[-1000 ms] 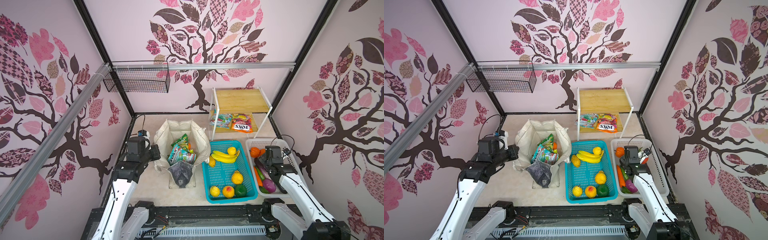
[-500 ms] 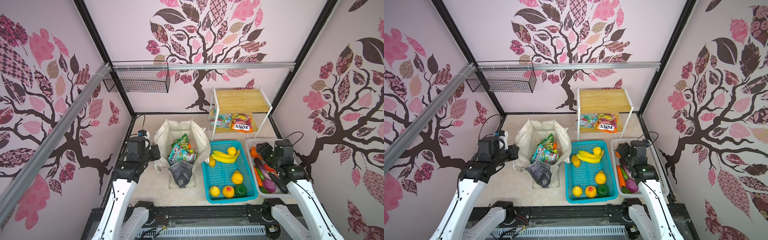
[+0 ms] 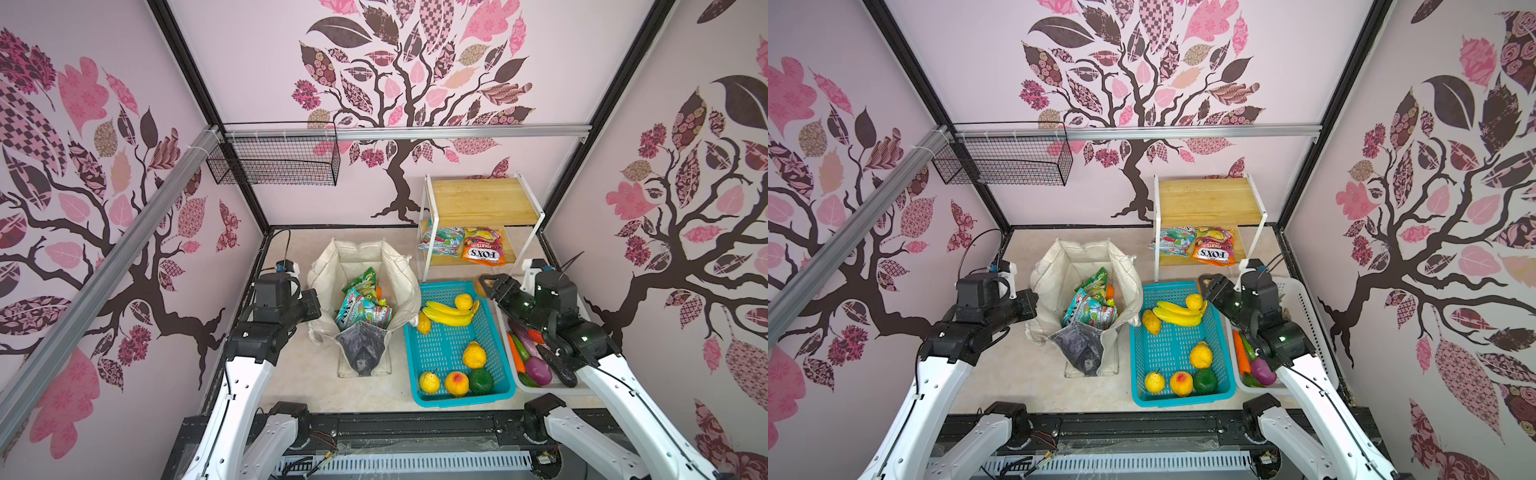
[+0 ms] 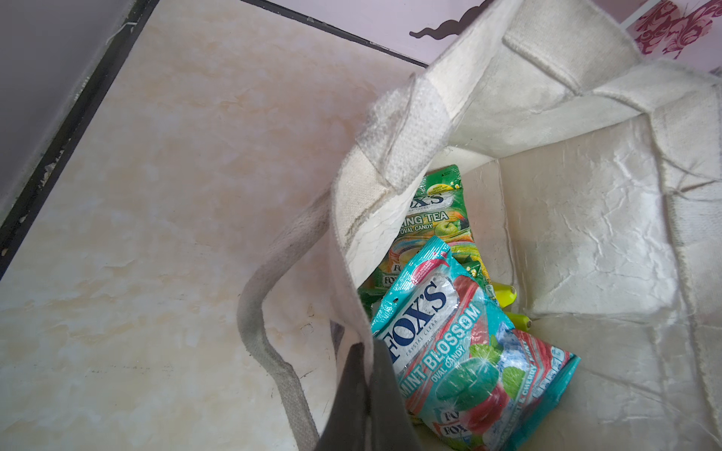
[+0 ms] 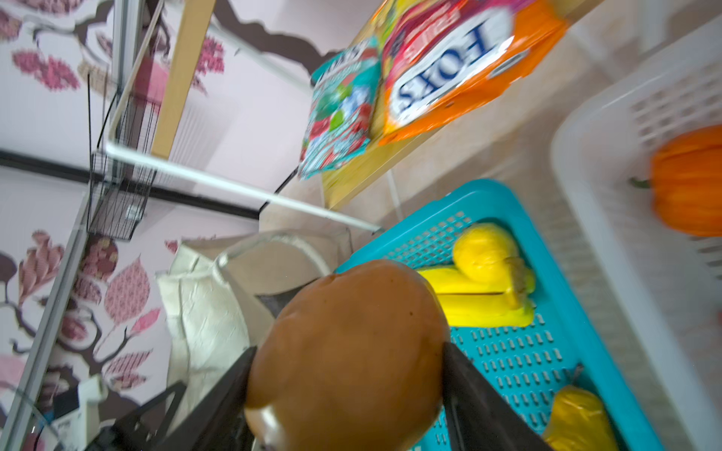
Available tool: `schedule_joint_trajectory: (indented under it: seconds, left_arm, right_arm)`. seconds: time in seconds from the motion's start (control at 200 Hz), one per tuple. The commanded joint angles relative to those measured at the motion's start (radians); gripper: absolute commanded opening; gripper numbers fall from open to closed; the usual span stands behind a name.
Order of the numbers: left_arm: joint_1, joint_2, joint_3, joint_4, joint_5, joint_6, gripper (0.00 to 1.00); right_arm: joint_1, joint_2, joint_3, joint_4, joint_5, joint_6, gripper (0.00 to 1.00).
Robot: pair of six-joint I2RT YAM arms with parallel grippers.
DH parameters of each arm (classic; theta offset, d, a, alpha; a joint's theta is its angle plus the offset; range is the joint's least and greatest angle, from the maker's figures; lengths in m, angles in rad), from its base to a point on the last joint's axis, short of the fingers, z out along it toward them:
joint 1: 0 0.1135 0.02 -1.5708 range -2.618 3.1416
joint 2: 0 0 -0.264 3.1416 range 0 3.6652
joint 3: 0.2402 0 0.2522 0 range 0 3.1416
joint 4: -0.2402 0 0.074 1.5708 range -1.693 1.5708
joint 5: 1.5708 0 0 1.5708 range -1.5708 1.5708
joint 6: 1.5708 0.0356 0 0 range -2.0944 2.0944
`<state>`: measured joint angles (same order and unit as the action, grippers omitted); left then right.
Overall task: Place the food into the grocery bag and tie it
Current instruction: 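Lift the brown potato with the right gripper and carry it toward the bag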
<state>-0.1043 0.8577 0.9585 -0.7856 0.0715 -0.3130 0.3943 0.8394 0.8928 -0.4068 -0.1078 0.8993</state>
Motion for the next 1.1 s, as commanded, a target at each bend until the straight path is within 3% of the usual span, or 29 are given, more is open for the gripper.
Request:
schedule_joint_trajectory:
  seconds: [0.0, 0.15, 0.365, 0.615, 0.9, 1.095]
  left_arm:
    - [0.003, 0.000, -0.024, 0.019, 0.003, 0.005, 0.00]
    - [0.002, -0.002, -0.023, 0.022, 0.011, 0.005, 0.00]
    - [0.002, -0.004, -0.027, 0.029, 0.026, 0.005, 0.00]
    - [0.002, -0.004, -0.028, 0.033, 0.036, 0.006, 0.00]
    - [0.002, -0.014, -0.027, 0.039, 0.048, 0.008, 0.00]
    - [0.002, -0.010, -0.029, 0.039, 0.048, 0.006, 0.00]
  right_arm:
    - [0.150, 0.057, 0.081, 0.064, 0.073, -0.002, 0.63]
    - [0.374, 0.171, 0.163, 0.177, 0.122, -0.028, 0.65]
    - [0.526, 0.372, 0.304, 0.286, 0.121, -0.078, 0.65]
    - [0.545, 0.611, 0.413, 0.354, 0.065, -0.080, 0.66]
    - [0.583, 0.896, 0.599, 0.224, 0.060, -0.198, 0.68]
    - [0.595, 1.029, 0.695, 0.137, 0.081, -0.203, 0.70]
